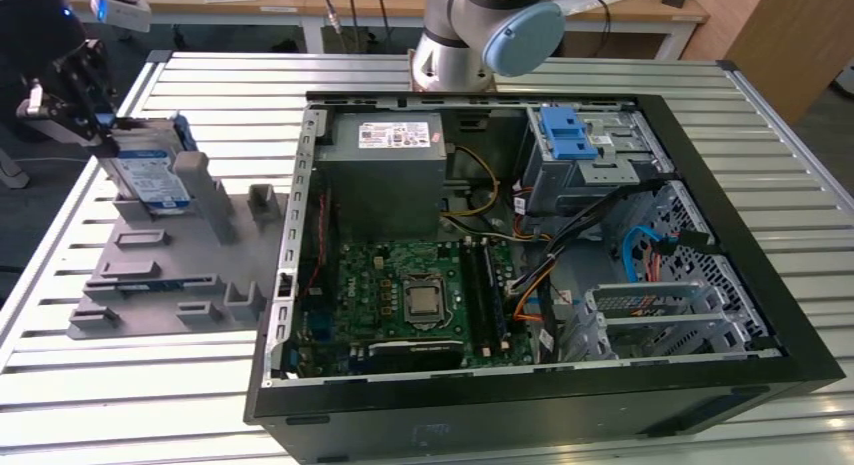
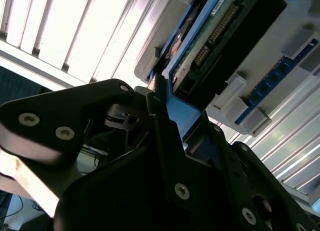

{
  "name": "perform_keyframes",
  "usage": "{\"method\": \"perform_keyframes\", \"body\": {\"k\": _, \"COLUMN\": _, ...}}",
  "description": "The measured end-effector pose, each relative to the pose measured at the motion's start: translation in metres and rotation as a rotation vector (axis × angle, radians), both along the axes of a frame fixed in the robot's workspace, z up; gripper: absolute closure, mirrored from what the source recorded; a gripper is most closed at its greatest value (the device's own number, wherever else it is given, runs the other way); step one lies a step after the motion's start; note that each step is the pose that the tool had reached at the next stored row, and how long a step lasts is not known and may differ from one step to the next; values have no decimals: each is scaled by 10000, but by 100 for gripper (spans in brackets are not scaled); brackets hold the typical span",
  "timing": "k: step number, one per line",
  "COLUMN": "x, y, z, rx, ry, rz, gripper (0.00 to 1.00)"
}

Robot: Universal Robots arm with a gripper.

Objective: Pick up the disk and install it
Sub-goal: 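Pick up the disk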

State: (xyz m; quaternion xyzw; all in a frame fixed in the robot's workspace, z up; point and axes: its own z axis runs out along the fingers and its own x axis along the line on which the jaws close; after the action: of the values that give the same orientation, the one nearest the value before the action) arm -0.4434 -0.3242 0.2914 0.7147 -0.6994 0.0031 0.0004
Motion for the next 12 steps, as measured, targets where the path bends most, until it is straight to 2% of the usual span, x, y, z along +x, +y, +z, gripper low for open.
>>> {"method": "perform_keyframes", "body": {"k": 12, "x": 0, "y": 0, "z": 118, "rx": -1, "ry": 1, "rz": 0, "gripper": 64}}
